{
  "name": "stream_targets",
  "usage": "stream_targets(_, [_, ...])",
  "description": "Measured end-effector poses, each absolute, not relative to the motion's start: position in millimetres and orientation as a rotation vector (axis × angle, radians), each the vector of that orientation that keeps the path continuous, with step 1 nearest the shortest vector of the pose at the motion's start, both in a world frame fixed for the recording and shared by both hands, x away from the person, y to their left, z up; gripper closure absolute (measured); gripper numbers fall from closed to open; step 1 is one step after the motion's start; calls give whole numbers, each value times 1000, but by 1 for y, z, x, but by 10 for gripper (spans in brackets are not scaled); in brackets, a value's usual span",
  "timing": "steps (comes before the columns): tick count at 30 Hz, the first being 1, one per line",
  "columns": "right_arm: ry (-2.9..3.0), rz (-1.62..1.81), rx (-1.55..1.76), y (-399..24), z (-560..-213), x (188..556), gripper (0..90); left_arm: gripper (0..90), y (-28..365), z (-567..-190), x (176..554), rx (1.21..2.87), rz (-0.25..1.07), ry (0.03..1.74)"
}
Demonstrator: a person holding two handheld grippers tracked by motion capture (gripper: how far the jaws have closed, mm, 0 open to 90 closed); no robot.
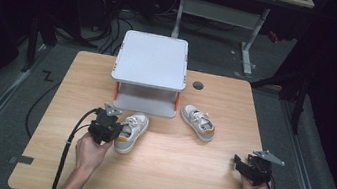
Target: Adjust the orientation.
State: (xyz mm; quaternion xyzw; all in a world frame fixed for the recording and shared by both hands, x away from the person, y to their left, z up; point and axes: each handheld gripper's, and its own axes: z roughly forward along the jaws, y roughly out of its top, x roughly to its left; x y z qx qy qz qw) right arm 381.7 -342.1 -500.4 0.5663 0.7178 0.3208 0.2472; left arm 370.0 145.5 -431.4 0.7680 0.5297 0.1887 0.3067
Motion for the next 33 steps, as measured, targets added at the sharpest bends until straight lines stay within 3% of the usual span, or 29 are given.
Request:
stream_targets(18, [1961, 866, 1535, -341, -500, 382, 413, 846, 81, -438, 383, 2123, 495, 1352])
stream_targets(26, [1961, 866, 1533, -342, -500, 382, 412, 841, 69, -440, 382, 2142, 522, 1347])
stream_targets(33, [1960, 864, 1533, -341, -500, 382, 412, 817, 68, -442, 380, 2123, 440, 1343])
